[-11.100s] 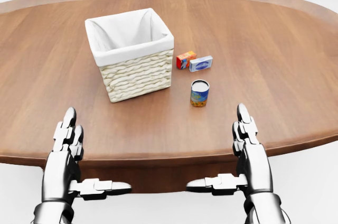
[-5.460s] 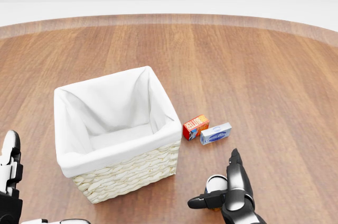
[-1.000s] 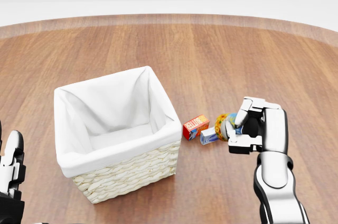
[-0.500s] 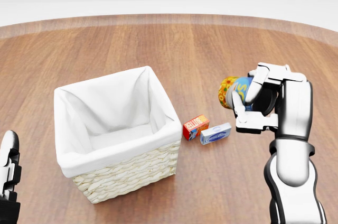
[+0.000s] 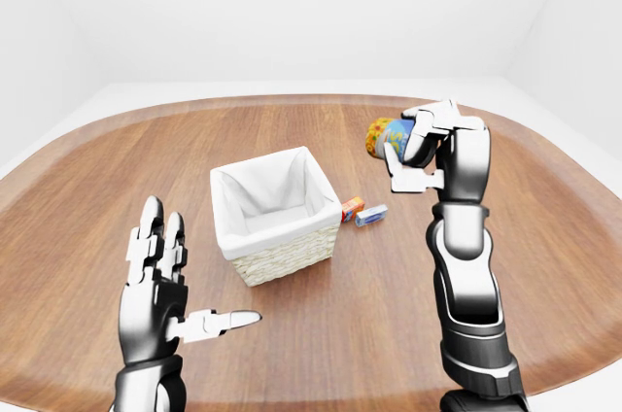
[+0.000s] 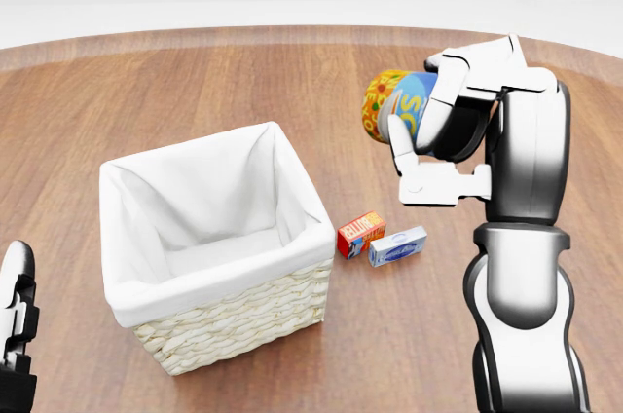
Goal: Pick up the alphabet soup and put it in the basket.
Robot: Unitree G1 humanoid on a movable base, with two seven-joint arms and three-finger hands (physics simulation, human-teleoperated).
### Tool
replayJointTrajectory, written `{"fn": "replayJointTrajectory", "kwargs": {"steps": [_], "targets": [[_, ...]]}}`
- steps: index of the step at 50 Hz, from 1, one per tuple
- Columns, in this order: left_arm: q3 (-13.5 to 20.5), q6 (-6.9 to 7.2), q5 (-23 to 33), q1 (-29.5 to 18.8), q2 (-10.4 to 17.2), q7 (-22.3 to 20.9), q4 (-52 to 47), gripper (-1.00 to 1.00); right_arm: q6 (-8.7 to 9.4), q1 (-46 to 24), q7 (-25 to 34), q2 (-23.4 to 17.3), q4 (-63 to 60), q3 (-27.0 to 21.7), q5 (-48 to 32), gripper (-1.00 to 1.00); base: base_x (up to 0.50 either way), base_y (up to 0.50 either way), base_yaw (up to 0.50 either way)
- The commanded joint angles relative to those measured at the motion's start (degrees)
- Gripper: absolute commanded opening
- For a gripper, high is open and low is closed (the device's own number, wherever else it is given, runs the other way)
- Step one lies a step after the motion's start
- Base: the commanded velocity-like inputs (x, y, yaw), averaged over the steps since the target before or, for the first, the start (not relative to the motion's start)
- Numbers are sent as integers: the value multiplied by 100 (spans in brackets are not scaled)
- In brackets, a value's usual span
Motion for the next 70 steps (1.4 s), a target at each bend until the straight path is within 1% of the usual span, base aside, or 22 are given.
{"fn": "replayJointTrajectory", "kwargs": {"steps": [1,9,12,19,21,33,41,46,49,53,56,60,61,68,70], "targets": [[-18,0,13,-1,-7,-10,21,100,0,-275,-4,215,-182,249,-107,-100,0,0,0],[-5,0,-24,37,-2,-25,-21,100,0,-316,-19,435,-74,500,-306,-100,0,0,0],[22,0,-61,65,-11,-57,-55,100,0,-331,-59,569,97,657,-408,-100,0,0,0],[62,0,-70,7,-22,-86,-25,100,0,-412,-112,790,426,850,-615,-100,0,0,0],[38,0,-36,14,-31,-84,-13,100,0,-464,-137,901,532,979,-745,-100,0,0,0],[21,0,-45,41,-31,-95,-48,100,0,-574,-329,1426,1345,1345,-1212,-100,0,0,0],[86,0,-113,42,-34,-133,-99,100,0,-841,-636,1654,2246,1409,-1489,-100,0,0,0],[82,0,-110,58,-59,-159,-100,100,0,-954,-756,1809,2576,1480,-1644,-100,0,0,0],[17,0,-28,54,-67,-140,-36,100,0,-1023,-768,1943,2629,1520,-1756,-100,0,0,0],[-21,0,-20,60,-31,-115,-11,100,0,-1175,-819,2109,2729,1564,-1911,-100,0,0,0],[-4,0,-40,5,2,-95,40,100,0,-1374,-973,2198,3049,1531,-1989,-100,0,0,0],[-32,0,-43,79,-11,-113,-8,100,0,-1536,-1137,2230,3339,1483,-2023,-100,0,0,0],[-38,0,-53,93,-12,-120,-16,100,0,-1722,-1262,2230,3647,1446,-2049,-100,0,0,0],[-65,0,-77,173,-22,-147,-81,100,0,-2151,-1557,2230,4395,1375,-2088,-100,0,0,0],[-60,0,-82,169,-19,-150,-82,100,0,-2354,-1682,2230,4786,1315,-2065,-100,0,0,0]]}}
